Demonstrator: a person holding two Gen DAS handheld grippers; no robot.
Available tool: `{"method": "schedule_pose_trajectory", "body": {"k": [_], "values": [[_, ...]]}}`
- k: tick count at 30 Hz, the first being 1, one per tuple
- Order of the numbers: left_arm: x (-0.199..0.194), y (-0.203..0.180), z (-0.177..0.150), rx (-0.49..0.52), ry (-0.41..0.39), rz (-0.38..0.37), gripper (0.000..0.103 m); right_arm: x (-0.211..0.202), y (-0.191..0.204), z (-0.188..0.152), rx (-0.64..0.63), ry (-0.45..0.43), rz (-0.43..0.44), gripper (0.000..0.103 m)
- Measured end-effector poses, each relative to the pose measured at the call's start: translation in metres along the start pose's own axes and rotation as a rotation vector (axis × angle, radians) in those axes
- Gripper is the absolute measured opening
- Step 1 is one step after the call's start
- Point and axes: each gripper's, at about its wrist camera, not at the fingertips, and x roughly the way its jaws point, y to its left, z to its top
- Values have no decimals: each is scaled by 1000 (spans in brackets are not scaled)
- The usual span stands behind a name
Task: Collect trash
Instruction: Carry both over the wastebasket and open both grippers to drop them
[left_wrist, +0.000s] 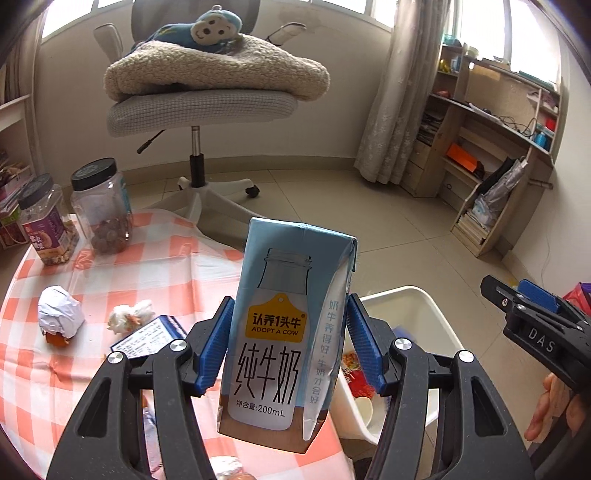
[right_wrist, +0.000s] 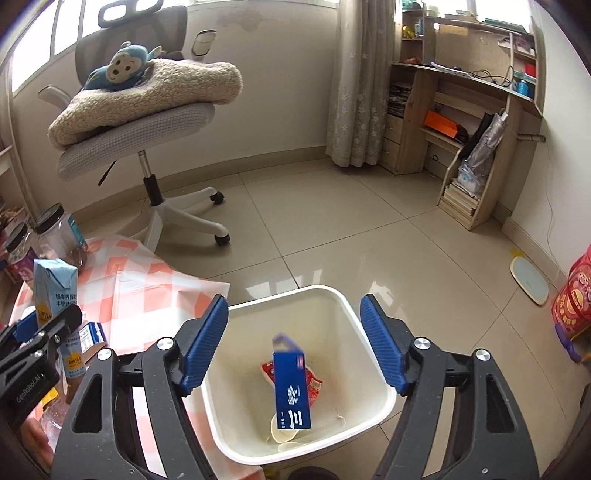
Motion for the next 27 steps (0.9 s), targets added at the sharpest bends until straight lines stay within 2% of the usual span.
{"method": "schedule_pose_trajectory", "body": {"k": [8,18,21,23,27], "values": [[24,-45,-3,38,57,-72,60,-5,-40,5,99,-34,-61,83],[53,-93,-4,71,127,-163,61,-10,-74,9,197,-57,-82,84],[57,-103,-1,79,135,-192,74,-12,-79,8,217,-61,-93,85],[55,-104,2,85,126,-191,75,-14,-81,8,226,-73,-103,90],[47,-98,7,103,96,-156,75,-17,-75,7,205,-97,-127,92]]}}
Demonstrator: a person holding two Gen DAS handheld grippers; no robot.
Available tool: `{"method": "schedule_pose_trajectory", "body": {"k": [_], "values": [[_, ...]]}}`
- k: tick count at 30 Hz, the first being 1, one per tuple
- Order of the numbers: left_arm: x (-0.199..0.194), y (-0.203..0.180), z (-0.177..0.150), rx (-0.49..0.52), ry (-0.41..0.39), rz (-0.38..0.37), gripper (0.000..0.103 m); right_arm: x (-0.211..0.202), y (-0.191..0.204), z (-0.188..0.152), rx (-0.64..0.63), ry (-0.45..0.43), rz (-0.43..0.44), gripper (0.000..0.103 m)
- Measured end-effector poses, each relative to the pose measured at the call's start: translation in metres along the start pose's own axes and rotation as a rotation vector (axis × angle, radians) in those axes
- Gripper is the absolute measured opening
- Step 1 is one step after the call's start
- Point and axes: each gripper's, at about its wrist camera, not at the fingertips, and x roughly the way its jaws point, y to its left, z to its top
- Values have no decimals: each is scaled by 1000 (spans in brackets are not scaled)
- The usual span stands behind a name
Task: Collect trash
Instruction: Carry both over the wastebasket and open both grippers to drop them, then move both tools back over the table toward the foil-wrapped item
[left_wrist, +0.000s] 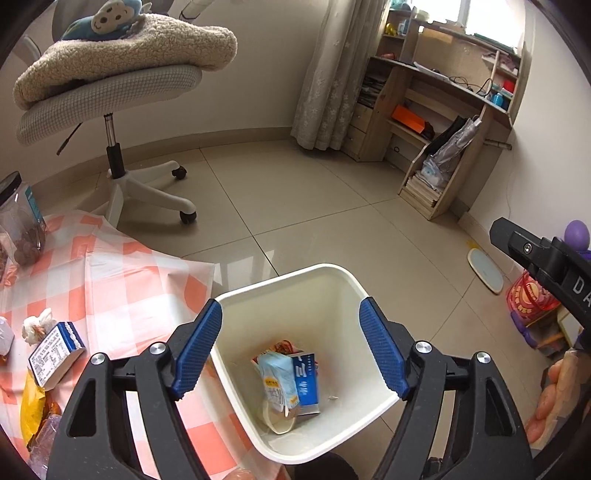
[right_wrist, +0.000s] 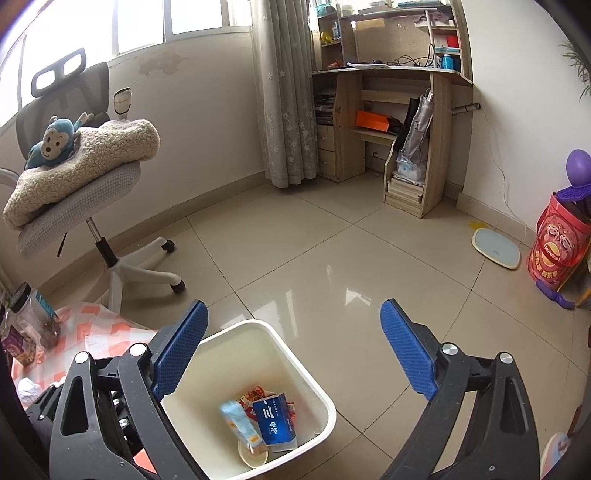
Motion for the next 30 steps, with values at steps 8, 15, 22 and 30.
{"method": "schedule_pose_trajectory", "body": {"k": [8,15,22,30], "values": [[-33,28,1,24,-108,130,75,-12,30,-6,-90,-71,-24,96],[-58,61,7,-65,-181,230,79,-18,65,-15,-157,-87,-1,96],[-73,89,2,-100,-190,310,79,-23,99,-20,-191,-91,35,96],[-90,142,-7,-178,-176,379,79,-26,153,-32,-252,-82,91,96]]}}
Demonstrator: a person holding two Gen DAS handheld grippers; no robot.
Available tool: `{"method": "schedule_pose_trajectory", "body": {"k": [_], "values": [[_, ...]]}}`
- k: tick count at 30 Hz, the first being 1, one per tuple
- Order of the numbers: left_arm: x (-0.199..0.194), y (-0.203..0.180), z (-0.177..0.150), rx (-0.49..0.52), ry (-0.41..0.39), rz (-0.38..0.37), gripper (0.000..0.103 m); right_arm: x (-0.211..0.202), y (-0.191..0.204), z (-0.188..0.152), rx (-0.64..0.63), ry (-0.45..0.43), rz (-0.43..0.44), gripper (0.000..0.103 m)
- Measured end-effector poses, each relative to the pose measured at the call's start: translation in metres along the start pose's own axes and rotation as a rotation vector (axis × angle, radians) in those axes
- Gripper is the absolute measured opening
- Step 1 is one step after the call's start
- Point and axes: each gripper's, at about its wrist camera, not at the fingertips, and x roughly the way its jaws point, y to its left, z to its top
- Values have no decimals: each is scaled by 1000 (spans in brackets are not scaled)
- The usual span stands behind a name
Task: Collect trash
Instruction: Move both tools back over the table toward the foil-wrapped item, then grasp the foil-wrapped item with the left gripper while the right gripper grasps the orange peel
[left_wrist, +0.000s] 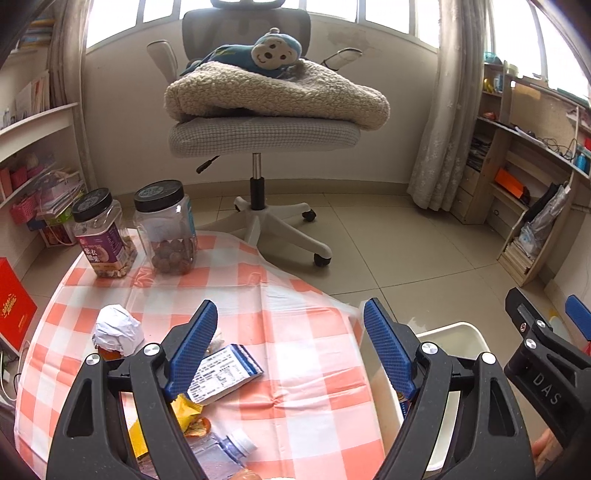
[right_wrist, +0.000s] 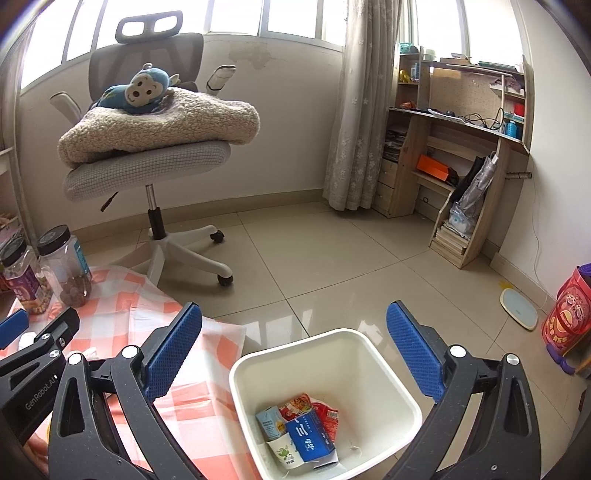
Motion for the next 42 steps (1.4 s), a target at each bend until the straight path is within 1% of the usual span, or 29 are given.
{"method": "schedule_pose_trajectory", "body": {"k": [10,13,20,23,25,27,29,33,34,35,36,37,38,40,42], "values": [[9,61,1,-55,51,83,79,6,67,-4,-62,26,71,96],[16,81,-1,-72,81,113,79,10,87,-4,-75,37,95,96],[45,141,-8,-129,167,233,79,18,133,-11,-105,76,155,96],[58,168,-10,-163,202,271,79,23,150,-15,-126,93,171,96],[68,184,-11,-179,227,276,79,27,161,-19,-140,107,180,96],[82,197,-13,-191,267,267,79,31,170,-22,-156,120,185,96],[96,210,-17,-214,287,259,79,35,178,-26,-175,134,190,96],[123,223,-26,-213,330,247,79,40,191,-32,-214,164,209,96],[128,225,-29,-217,335,239,75,41,194,-33,-227,170,215,96],[132,228,-32,-221,340,220,69,42,197,-33,-243,177,220,96],[136,231,-35,-222,354,196,51,44,200,-34,-255,181,225,96],[139,233,-36,-227,363,180,45,45,203,-35,-265,187,230,96],[136,236,-37,-240,350,164,44,46,206,-35,-270,192,235,96],[130,241,-36,-264,338,123,34,49,211,-36,-274,208,252,96],[121,252,-34,-312,329,88,33,51,217,-38,-277,226,271,96]]}}
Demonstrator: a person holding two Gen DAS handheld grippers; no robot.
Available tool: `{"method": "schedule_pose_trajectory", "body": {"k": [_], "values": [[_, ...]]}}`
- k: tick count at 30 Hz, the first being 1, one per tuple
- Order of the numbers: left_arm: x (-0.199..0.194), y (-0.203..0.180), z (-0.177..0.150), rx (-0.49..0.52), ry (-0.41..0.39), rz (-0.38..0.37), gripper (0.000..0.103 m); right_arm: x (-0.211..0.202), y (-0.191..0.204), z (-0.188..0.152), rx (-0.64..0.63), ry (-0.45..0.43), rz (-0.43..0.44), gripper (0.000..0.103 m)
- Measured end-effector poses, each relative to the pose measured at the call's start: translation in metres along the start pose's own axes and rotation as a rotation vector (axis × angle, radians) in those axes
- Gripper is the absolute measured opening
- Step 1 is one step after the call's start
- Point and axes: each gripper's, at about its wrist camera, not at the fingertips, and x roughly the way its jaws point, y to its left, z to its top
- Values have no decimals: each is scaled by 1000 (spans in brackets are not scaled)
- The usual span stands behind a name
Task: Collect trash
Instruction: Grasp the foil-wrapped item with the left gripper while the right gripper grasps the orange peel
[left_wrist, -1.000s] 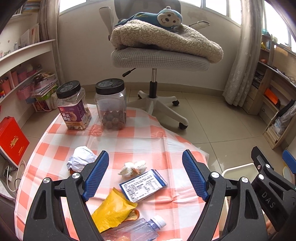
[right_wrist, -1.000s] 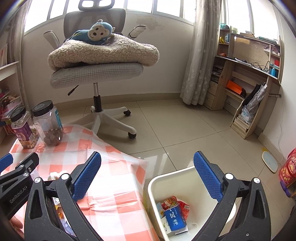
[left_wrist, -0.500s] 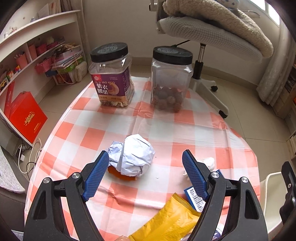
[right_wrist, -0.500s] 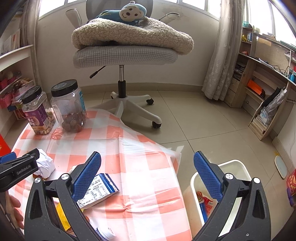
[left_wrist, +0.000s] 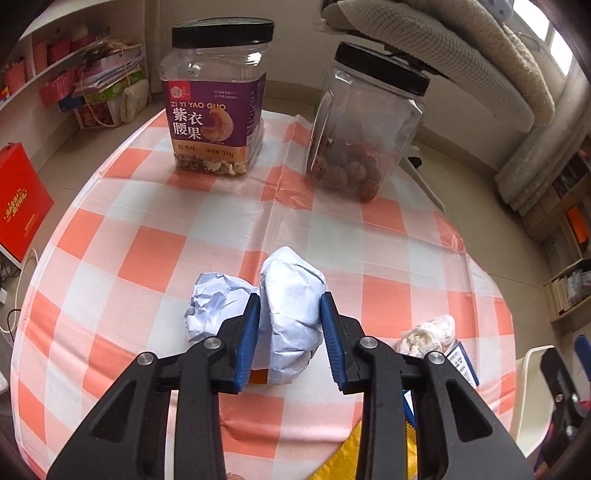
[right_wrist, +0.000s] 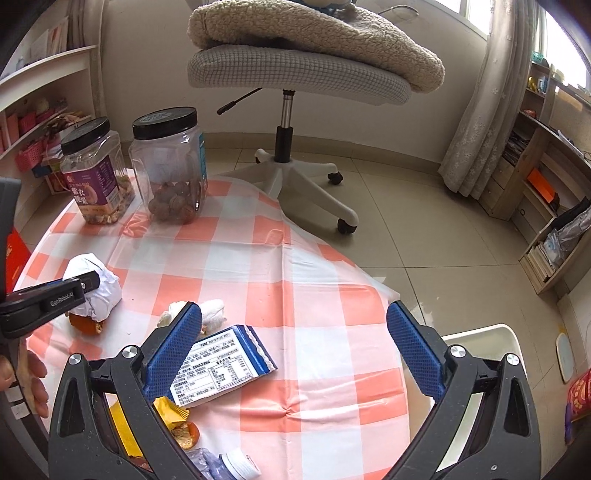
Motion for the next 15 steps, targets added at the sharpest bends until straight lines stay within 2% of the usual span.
{"method": "schedule_pose_trajectory", "body": {"k": [3,6,10,15], "values": [[-24,20,8,-76,-26,-51,33,4,12,0,-22,15,48,96],[-56,40,13,-111,-83,-57,33,9,35,0,-92,37,111,96],[-98,66,14,-148,-145,-22,33,20,76,-1,-184,107,225,96],[-139,92,12,-162,-195,16,33,36,151,-6,-383,179,354,96]]}}
